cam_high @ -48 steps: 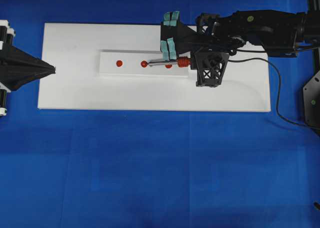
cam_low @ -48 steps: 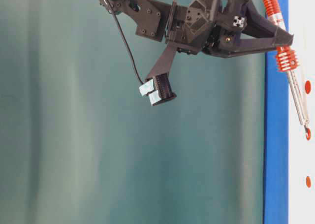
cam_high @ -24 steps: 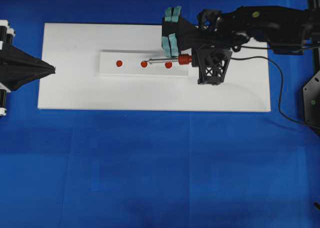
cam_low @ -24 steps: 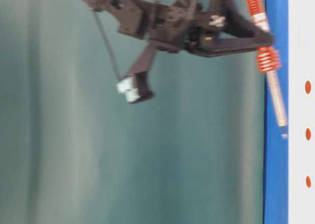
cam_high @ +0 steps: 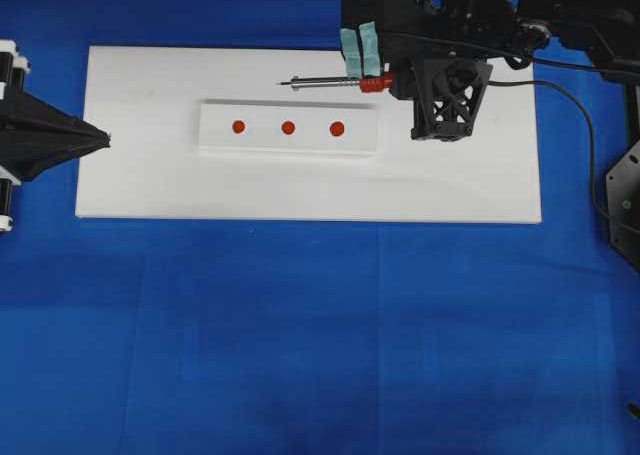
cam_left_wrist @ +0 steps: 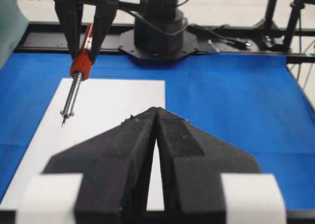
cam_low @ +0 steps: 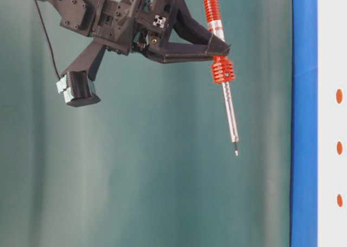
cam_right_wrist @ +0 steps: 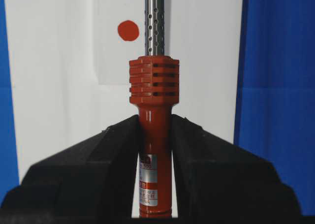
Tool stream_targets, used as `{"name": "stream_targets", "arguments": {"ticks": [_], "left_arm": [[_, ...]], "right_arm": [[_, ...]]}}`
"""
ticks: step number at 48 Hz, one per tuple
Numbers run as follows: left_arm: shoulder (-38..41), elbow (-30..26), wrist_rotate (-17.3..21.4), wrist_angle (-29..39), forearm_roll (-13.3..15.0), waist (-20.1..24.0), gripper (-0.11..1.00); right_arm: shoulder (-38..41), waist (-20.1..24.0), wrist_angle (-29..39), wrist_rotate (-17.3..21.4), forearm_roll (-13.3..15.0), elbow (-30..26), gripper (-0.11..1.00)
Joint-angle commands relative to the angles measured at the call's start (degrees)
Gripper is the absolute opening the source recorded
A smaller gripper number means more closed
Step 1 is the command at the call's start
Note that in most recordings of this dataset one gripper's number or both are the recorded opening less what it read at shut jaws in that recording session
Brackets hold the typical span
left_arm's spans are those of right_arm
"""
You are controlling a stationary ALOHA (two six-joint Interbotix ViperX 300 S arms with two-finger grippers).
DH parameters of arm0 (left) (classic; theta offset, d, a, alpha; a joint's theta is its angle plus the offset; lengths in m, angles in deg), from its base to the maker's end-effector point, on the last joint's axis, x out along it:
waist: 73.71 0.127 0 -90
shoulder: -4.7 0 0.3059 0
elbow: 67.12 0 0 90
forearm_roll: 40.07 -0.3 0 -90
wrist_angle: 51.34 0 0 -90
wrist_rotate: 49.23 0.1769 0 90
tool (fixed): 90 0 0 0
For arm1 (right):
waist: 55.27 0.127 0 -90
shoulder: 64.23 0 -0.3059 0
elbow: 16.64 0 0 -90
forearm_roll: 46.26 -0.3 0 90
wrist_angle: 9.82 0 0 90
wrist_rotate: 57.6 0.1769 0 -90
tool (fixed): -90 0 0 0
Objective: Touch the tip of the soldering iron to the mark.
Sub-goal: 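Lift the iron and move it right past the strip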
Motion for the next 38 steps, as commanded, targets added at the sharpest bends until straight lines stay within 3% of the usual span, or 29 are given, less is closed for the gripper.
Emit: {"name": "stream_targets", "arguments": {"ticks": [1, 25, 38], "left_arm": [[0.3, -0.7, -0.1, -0.4, -0.1, -0.4, 0.02], [0.2, -0.7, -0.1, -0.5, -0.1, -0.4, 0.02], [0.2, -0.6, -0.1, -0.5, -0.1, -0.4, 0.02]], "right_arm": [[-1.2, -0.2, -0.1, 0.1, 0.2, -1.4, 0.06], [-8.6, -0.1, 0.9, 0.4, 0.4, 7.0, 0.06], [-13.8, -0.2, 4.0, 4.1, 1.6, 11.7, 0.06]]}}
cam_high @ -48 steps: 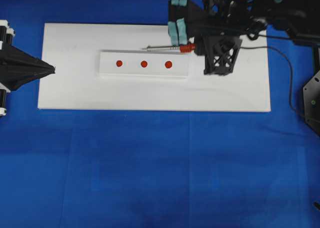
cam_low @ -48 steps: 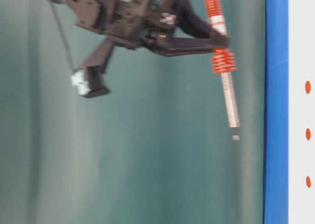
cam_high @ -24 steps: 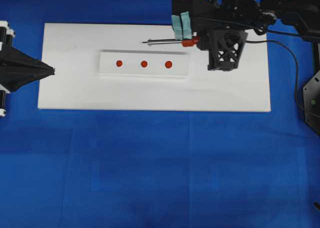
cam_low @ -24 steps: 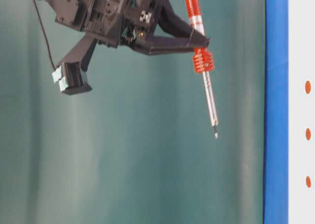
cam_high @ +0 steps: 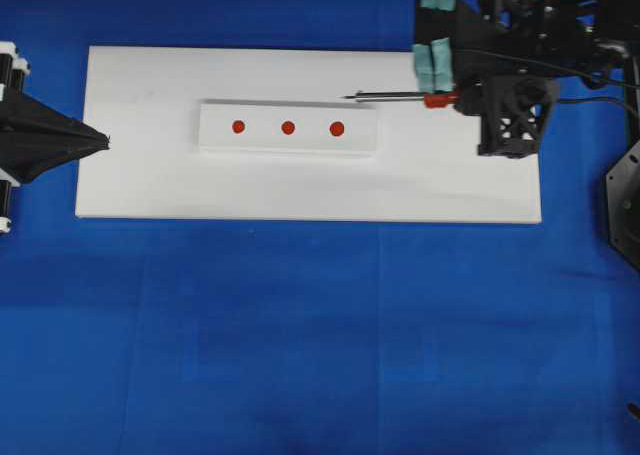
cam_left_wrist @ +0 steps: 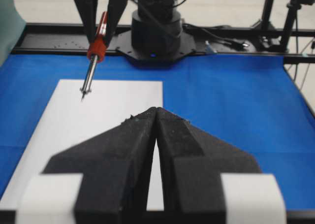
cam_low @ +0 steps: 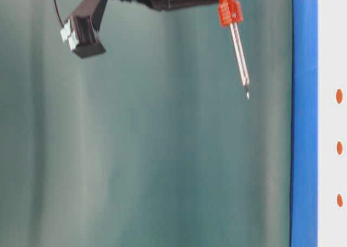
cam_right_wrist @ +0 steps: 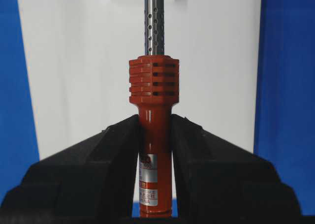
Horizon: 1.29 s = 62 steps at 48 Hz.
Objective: Touch the tip of the soldering iron to the mark.
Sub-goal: 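Lift the iron and move it right past the strip, then lower the iron tip onto the rightmost red dot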
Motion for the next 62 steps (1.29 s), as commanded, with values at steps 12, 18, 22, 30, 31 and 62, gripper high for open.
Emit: {"name": "stream_targets", "arguments": {"ticks": [12, 18, 22, 30, 31, 62], "left_arm": [[0.2, -0.7, -0.1, -0.6, -0.1, -0.2, 0.02], [0.2, -0.7, -0.1, -0.6, -0.1, -0.2, 0.02], [0.2, -0.7, -0.1, -0.5, -0.1, -0.2, 0.02], [0.2, -0.7, 0.0, -0.5, -0.1, -0.1, 0.02], [0.2, -0.7, 0.0, -0.5, -0.1, -0.1, 0.02], [0.2, -0.7, 0.0, -0.5, -0.1, -0.2, 0.02]], "right_arm": [[-3.3, -0.2, 0.8, 1.7, 1.2, 1.1, 0.06], [-2.6, -0.1, 0.6, 1.7, 1.2, 0.8, 0.06], [-2.3, -0.1, 0.6, 1.7, 1.2, 0.8, 0.06], [-1.9, -0.1, 0.6, 1.7, 1.3, 0.8, 0.06], [-1.9, -0.2, 0.6, 1.6, 1.2, 0.7, 0.06], [-0.3, -0.2, -1.0, 1.7, 1.3, 1.1, 0.06]]}}
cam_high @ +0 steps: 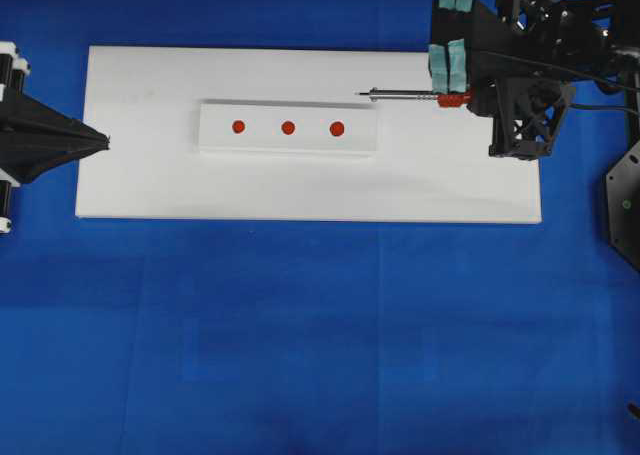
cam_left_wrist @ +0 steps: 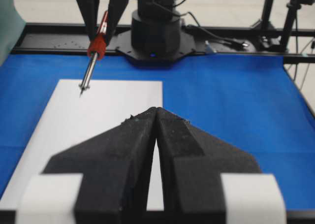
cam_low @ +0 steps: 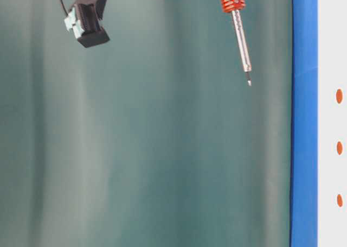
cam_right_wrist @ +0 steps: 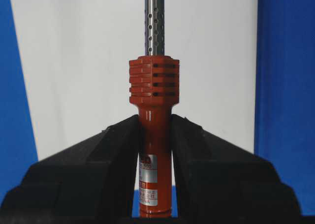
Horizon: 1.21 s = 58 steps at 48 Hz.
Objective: Touch the tip of the soldering iron to the mark.
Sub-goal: 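Lower the iron tip onto the rightmost red dot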
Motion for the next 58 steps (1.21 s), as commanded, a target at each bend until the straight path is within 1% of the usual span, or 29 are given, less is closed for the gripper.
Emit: {"name": "stream_targets", "arguments": {"ticks": [1, 6, 35, 46, 58], "left_arm": [[0.2, -0.7, 0.0, -0.5, -0.1, -0.1, 0.02], [0.2, -0.7, -0.1, -0.5, -0.1, -0.2, 0.02], [0.3, -0.7, 0.0, -0.4, -0.1, -0.1, 0.02], [0.2, -0.7, 0.0, -0.4, -0.1, -0.2, 0.02], [0.2, -0.6, 0.0, -0.4, -0.1, -0.2, 0.02]], "right_arm": [[0.4, -0.2, -0.7, 0.1, 0.2, -0.7, 0.06], [1.4, -0.2, -1.2, 0.1, 0.2, -0.6, 0.06], [10.5, 0.4, -9.9, -0.3, 0.2, 1.9, 0.06], [13.2, 0.4, -11.6, -0.2, 0.1, 2.5, 0.06], [14.1, 0.4, -12.5, -0.3, 0.1, 2.8, 0.06]]}}
